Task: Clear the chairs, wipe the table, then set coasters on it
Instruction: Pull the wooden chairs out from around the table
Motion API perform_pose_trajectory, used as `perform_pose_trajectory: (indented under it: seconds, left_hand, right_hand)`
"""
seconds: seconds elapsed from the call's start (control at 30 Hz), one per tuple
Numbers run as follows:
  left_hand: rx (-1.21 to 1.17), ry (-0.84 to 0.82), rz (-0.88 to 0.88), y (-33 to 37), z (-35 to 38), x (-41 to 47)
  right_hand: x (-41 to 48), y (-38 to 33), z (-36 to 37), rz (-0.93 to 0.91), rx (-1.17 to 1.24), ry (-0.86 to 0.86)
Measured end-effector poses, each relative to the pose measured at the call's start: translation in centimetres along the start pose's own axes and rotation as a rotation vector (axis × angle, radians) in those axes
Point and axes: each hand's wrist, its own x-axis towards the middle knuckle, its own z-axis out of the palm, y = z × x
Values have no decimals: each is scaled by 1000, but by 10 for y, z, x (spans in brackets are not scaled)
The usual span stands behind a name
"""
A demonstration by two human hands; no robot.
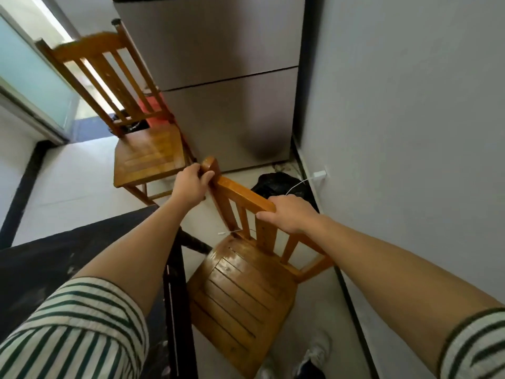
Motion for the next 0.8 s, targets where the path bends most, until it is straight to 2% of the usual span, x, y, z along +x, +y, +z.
perform_pose_trajectory:
  seconds: [0.1, 0.37, 0.67, 0.8]
  left_hand:
    - [-10, 33, -44, -26, -14, 1]
    - [-27, 53, -32, -41, -22, 2]
    - [-51, -21, -9, -19, -14, 40]
    - [-54, -40, -2, -12, -15, 63]
  right_hand:
    - [5, -5, 5, 3, -53, -38]
    - [18, -8, 10, 86, 52, -144]
    - [20, -5, 12, 185, 177, -71]
    - [30, -13, 10, 190, 262, -88]
